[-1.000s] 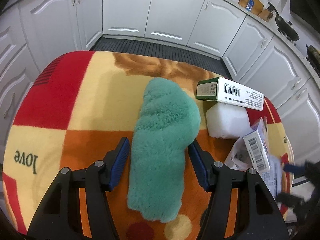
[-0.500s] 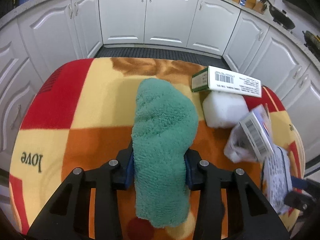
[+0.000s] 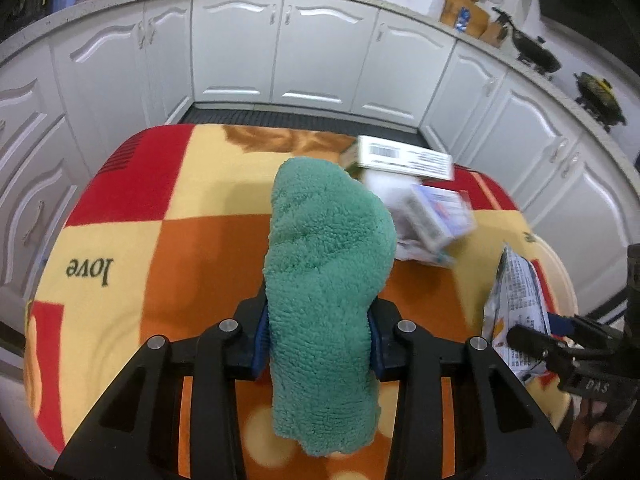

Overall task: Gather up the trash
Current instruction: 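Grasp the green fuzzy cloth with the left tool while the right tool grasps a white printed packet, then carry cloth and white packet over the beige bin and open both tools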

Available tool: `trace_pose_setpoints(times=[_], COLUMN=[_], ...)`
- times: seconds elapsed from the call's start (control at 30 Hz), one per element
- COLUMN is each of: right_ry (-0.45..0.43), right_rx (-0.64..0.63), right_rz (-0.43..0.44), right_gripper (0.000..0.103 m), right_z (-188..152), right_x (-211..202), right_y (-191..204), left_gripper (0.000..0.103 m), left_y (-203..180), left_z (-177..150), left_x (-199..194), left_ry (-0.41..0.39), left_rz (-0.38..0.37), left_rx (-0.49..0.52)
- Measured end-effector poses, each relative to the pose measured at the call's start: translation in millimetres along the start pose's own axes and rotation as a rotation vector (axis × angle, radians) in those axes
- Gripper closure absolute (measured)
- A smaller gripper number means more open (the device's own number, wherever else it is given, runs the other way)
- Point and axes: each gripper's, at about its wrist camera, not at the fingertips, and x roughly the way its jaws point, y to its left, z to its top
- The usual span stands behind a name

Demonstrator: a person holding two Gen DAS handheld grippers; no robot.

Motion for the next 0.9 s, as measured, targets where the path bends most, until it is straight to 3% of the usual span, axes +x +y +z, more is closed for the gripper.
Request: trace_pose_setpoints(times=[0.4,0.9], right_ry=[-0.133,-0.229], right_rx=[0.063,0.21], right_rz=[-0.007,-0.127], right_gripper=[0.042,0.042], right_z=[-17.2,-37.8], right_x=[-65.3,-126.4], right_y=[-51.0,-144.0], left_gripper=[0.067,0.067], left_y=[-77.6,-198.1], left_z=[-20.2,-22.5], left_x=[-30.8,-7.0], left_ry=[-0.004,0.023], left_rz=[-0.109,-0.201], left_rx=[0.103,0.266])
